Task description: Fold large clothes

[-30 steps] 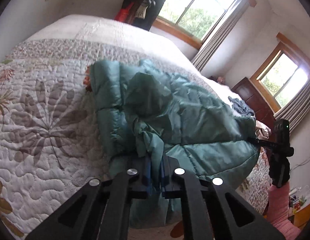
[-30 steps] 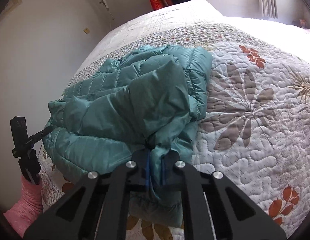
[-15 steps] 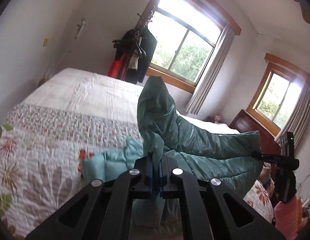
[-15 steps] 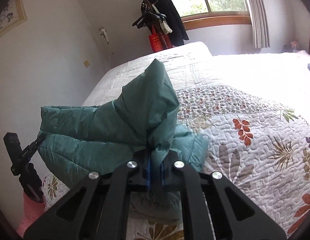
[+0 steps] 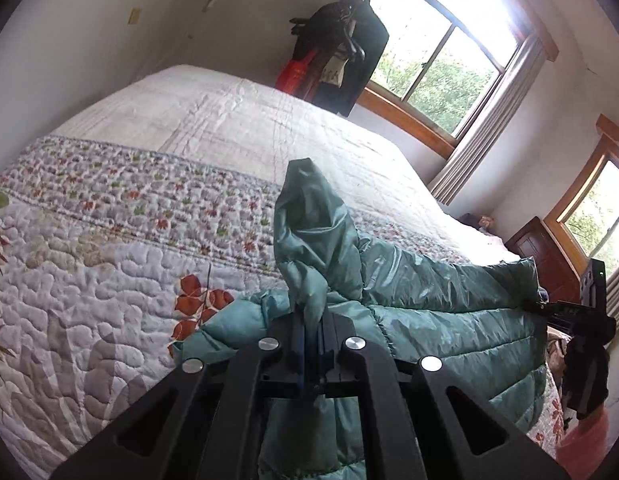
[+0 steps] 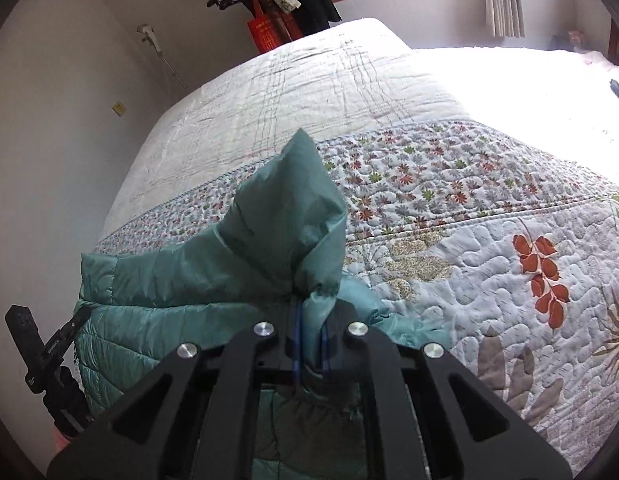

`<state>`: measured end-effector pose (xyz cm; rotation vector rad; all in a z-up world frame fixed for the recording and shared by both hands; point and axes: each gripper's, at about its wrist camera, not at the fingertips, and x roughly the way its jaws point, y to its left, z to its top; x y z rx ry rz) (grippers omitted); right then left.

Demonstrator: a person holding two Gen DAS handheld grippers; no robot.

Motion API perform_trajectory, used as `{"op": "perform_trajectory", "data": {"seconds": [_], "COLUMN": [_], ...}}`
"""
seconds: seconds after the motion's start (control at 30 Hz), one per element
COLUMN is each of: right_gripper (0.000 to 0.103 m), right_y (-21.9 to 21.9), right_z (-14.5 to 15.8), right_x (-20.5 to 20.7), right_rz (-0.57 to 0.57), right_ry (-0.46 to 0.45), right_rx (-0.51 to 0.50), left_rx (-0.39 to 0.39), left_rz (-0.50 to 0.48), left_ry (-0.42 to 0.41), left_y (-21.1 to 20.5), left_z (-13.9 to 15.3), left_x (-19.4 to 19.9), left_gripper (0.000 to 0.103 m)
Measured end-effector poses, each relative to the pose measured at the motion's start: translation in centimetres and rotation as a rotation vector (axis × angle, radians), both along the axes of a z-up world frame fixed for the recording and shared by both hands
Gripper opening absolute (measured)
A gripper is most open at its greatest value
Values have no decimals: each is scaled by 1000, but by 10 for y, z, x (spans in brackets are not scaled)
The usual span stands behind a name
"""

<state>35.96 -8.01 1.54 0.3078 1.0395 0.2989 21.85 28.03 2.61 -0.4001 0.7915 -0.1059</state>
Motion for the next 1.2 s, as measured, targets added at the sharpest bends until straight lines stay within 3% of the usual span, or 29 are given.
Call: {"op": "perform_trajectory", "data": {"seconds": [0.2,0.3,0.33,0.53,0.7,0.8,0.87,0.93,0.97,1.03,1.2], "right_gripper": [12,17,23,32,37,37,34,14,10,4,3], "right_y": [2,-7,-12,-32,-42,-39,-34,-31,-30,-28,-32], "right_z": [-38,-30,-24,11,-2,-16,-20,-24,-25,-21,-9], "right_x": [9,-3,-10,-75,-137,-164,-174,-178,-179,-179,-187], "right_rz": [-25,-45,-53,13,70,105,118,124,130,138,142], "right_ry": [79,57,39,-27,-14,0,2,6,9,-6,-42], "right_rx": [-14,15,20,35,65,105,95,90,101,110,134], "left_rx": [-6,-28,-31,-10,8,-10,-2,3,-15,-21,-15], "left_rz": [-2,2,3,-31,-87,-97,-105,-98,-104,-103,-118], "left_ry": [105,110,109,65,54,55,59,76,88,81,47], "left_y": [5,10,12,12,-1,-9,-15,-18,-18,-18,-17], "left_z": [-30,-25,-21,10,12,7,3,-3,-6,-4,7], "left_x": [8,1,-4,-59,-115,-136,-138,-135,-133,-135,-146], "left_gripper": [8,14,18,44,46,43,21,9,3,1,1]}}
